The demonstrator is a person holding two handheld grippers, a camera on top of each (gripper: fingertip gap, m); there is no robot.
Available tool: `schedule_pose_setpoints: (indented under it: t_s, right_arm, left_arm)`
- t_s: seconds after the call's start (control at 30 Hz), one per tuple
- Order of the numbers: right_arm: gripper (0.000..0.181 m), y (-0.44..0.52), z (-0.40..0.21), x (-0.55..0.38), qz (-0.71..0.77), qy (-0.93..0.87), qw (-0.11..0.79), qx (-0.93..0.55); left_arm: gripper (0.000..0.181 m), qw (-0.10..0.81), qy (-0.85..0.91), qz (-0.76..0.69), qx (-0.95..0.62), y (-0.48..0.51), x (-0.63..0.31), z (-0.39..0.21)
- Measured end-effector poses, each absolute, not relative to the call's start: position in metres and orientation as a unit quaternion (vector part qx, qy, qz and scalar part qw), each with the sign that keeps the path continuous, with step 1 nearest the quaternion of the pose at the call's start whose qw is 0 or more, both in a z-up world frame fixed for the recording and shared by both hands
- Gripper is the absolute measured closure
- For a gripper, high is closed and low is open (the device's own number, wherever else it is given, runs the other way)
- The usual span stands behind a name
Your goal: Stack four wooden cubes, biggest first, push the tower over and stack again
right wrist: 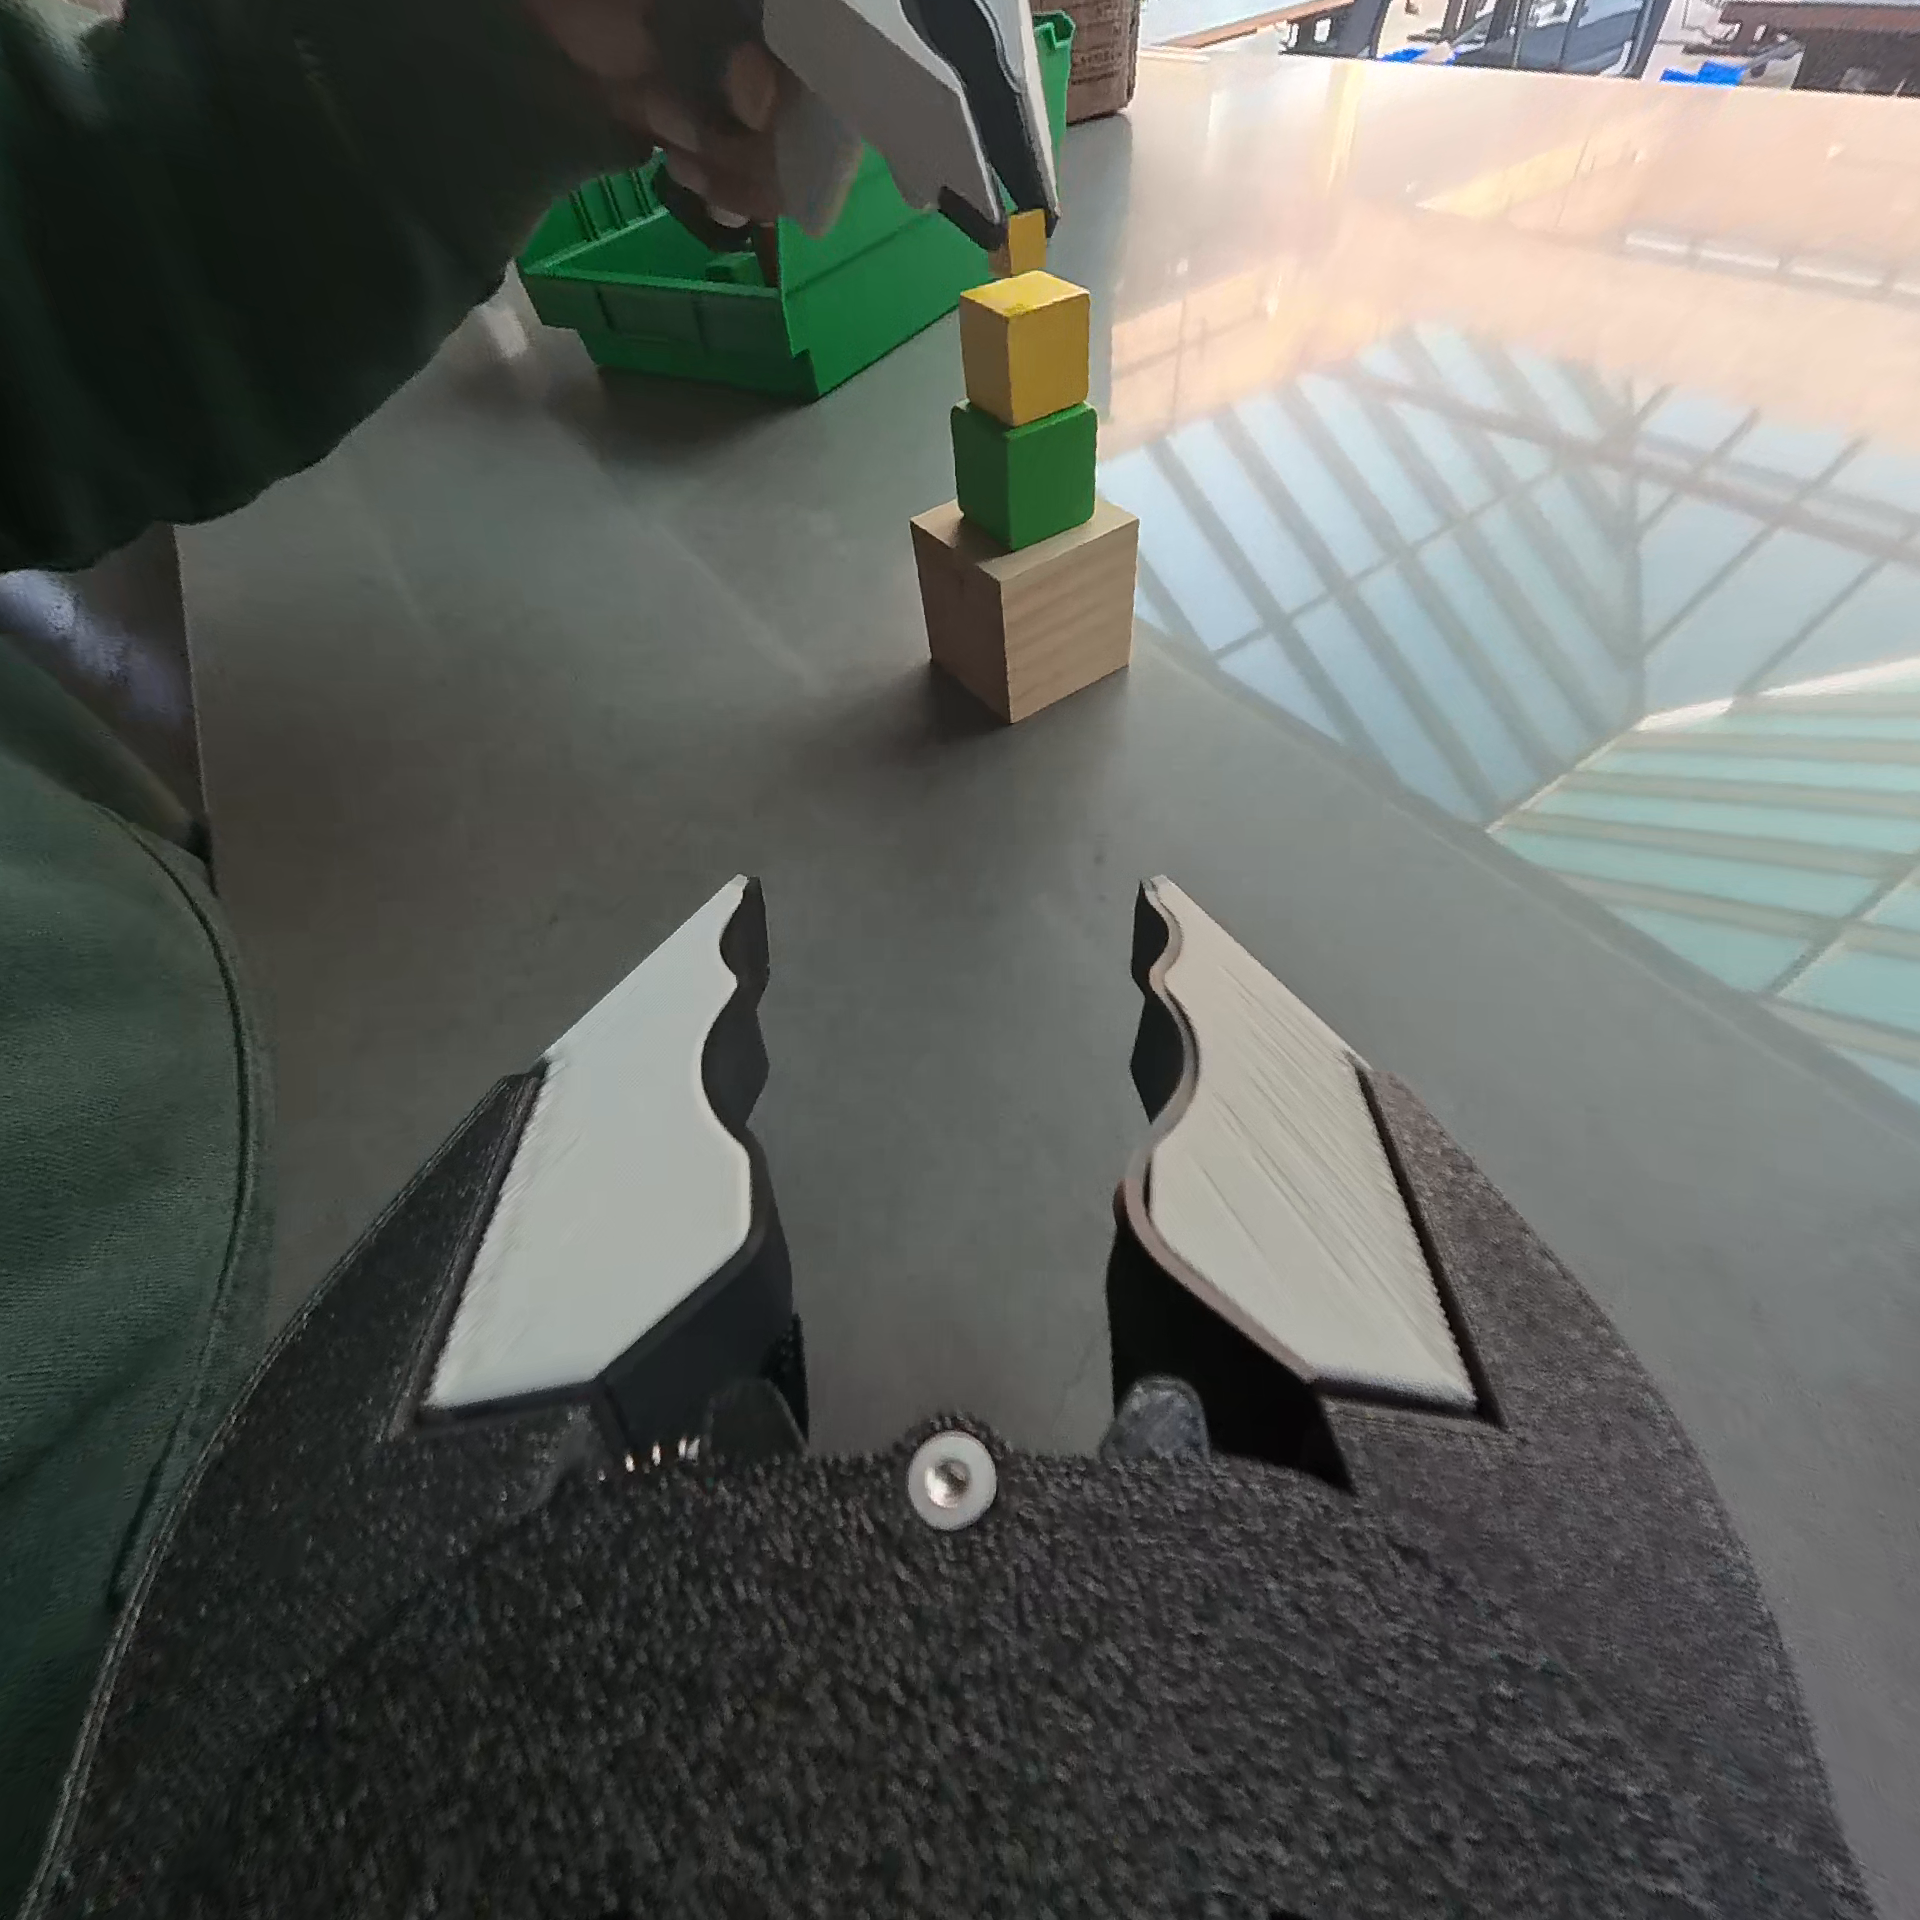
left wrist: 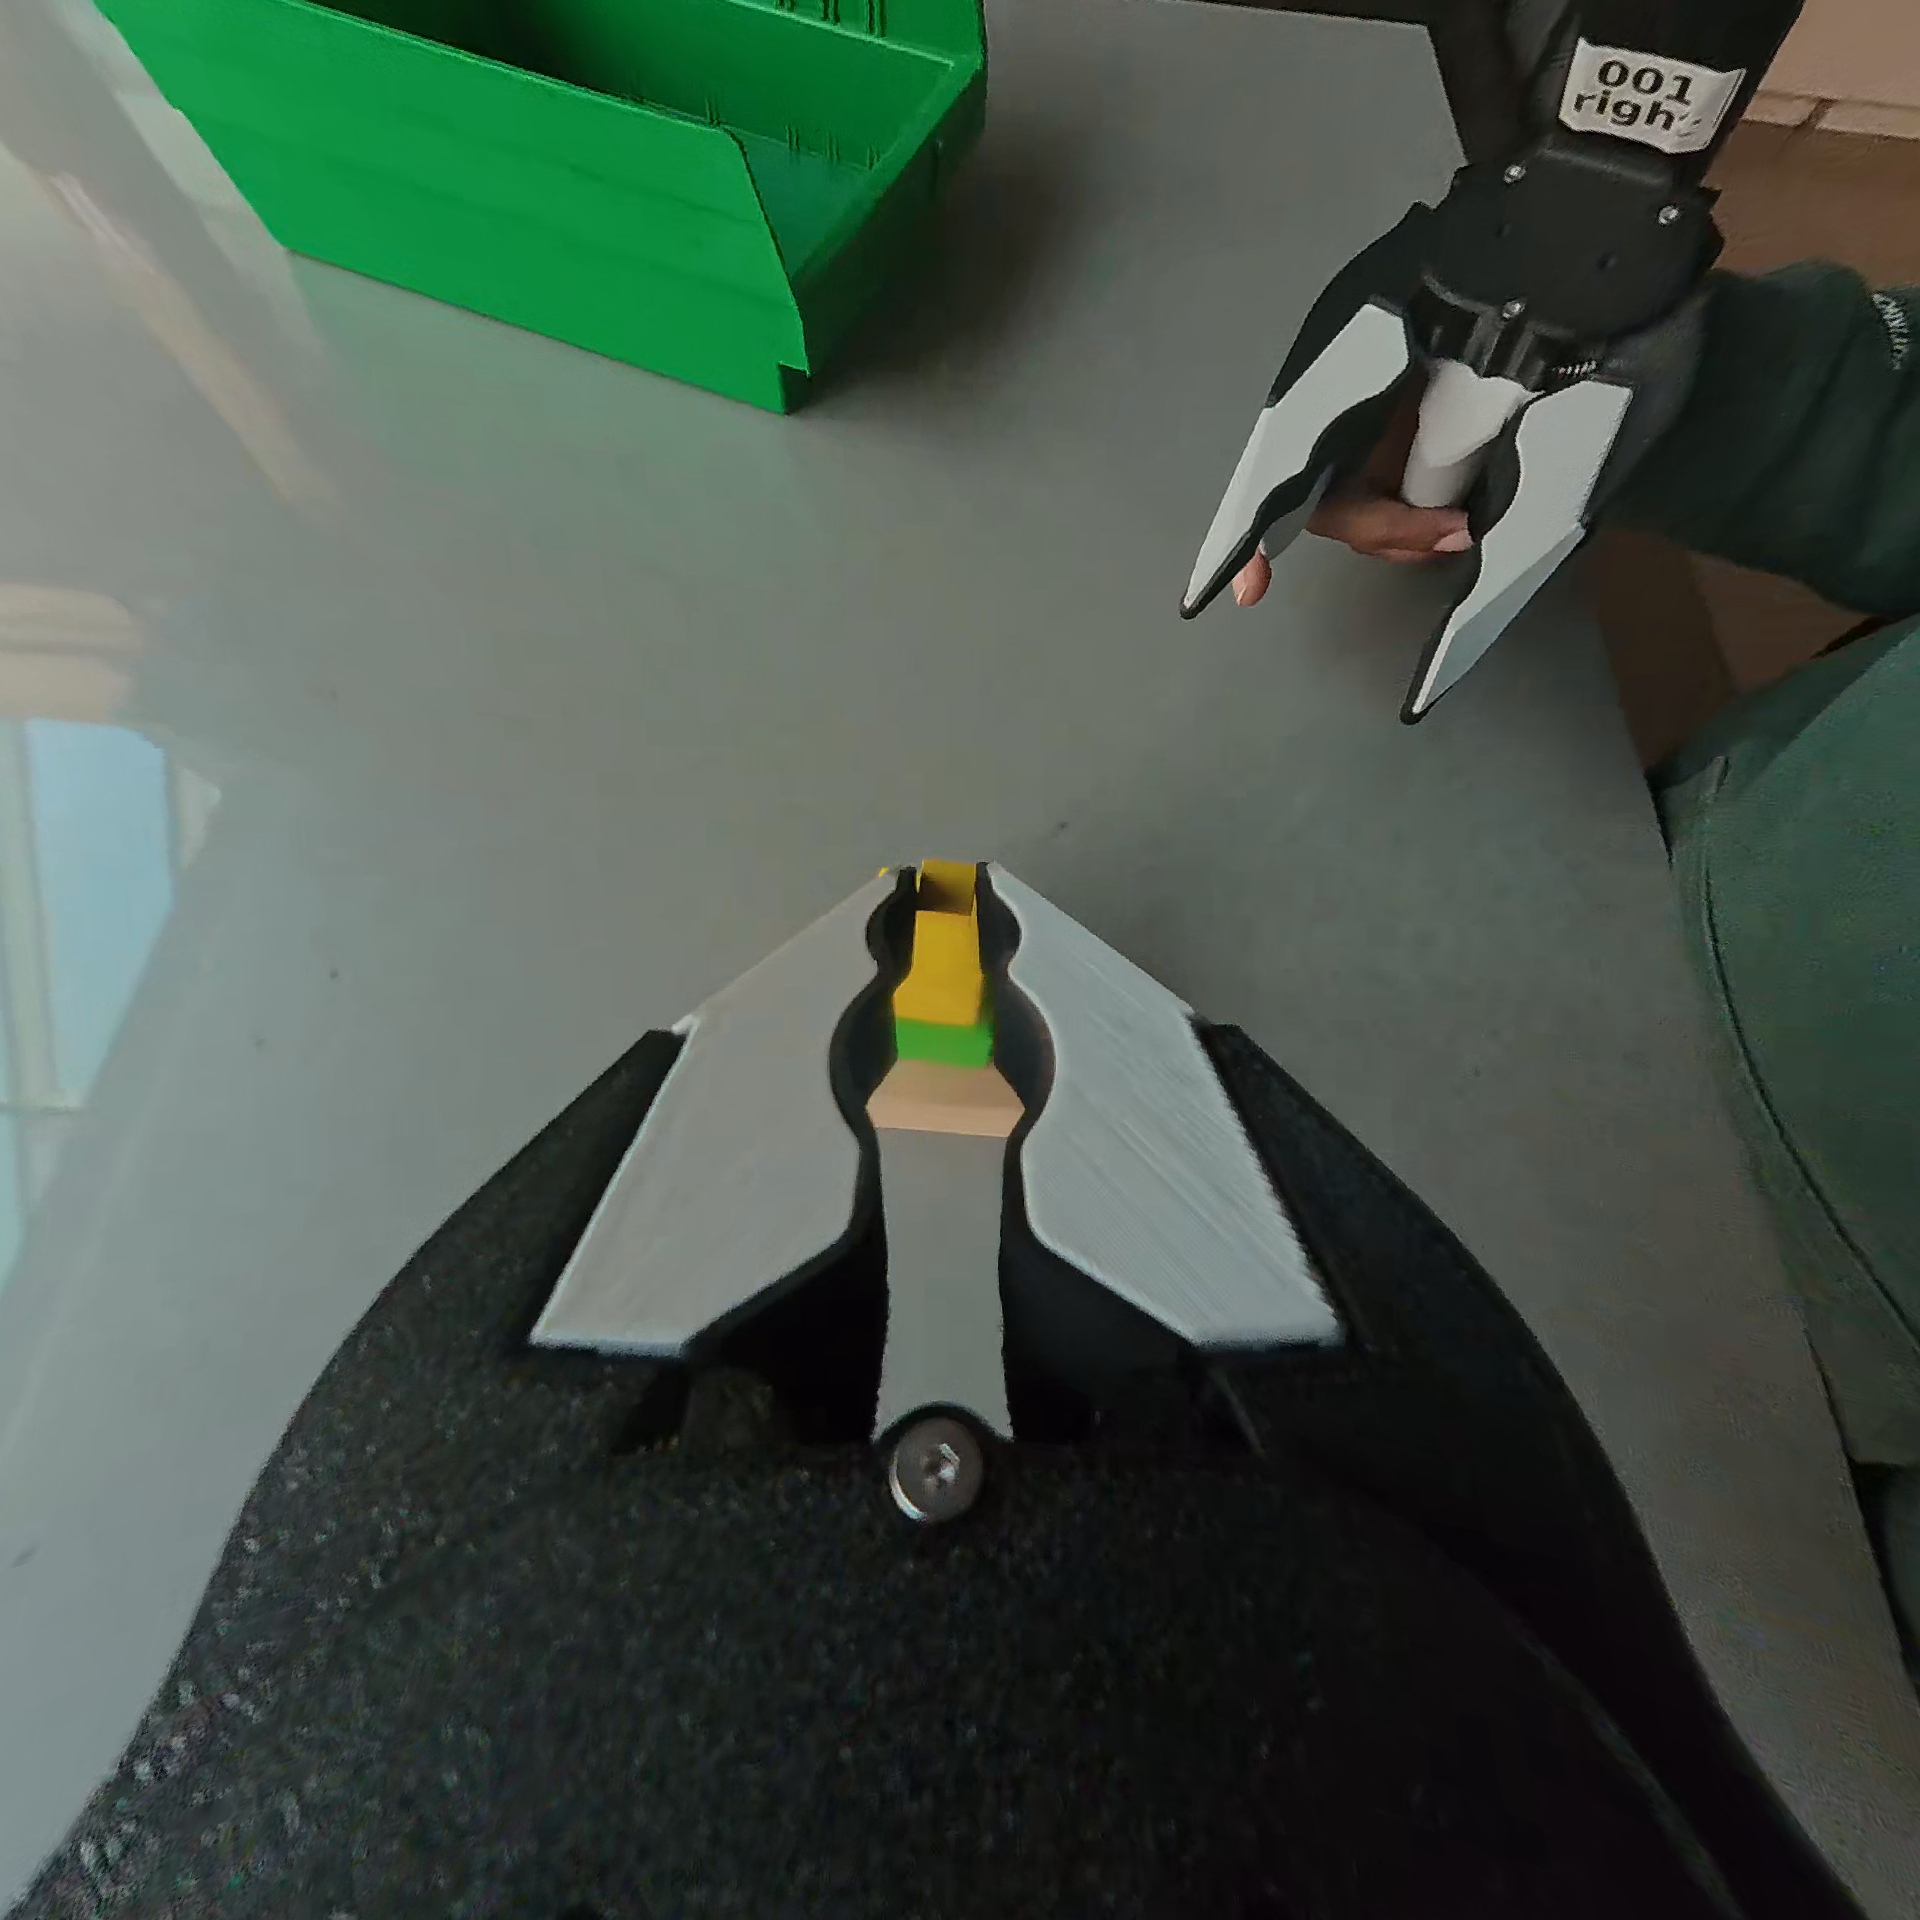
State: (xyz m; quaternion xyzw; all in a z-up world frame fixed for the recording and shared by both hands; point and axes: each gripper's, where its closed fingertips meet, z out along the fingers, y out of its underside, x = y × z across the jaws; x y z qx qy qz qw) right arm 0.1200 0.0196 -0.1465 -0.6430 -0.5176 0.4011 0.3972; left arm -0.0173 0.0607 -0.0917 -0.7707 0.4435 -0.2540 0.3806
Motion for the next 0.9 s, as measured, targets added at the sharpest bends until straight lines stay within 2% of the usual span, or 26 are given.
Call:
schedule_pose_setpoints:
  t_s: [0.5, 0.73, 0.9]
  right_arm:
    - [0.110, 0.022, -0.146, 0.116, 0.403, -0.517, 0.399, -0.642]
    - [0.111, 0.023, -0.145, 0.116, 0.399, -0.514, 0.402, -0.644]
    - [0.111, 0.025, -0.145, 0.110, 0.394, -0.516, 0.405, -0.644]
  left_arm:
    - [0.167, 0.379, 0.445, -0.253, -0.770, 0.064, -0.018, -0.094]
    - [0.153, 0.480, 0.361, -0.246, -0.761, 0.056, -0.035, -0.068]
    - [0.140, 0.539, 0.253, -0.198, -0.779, 0.039, -0.061, -0.081]
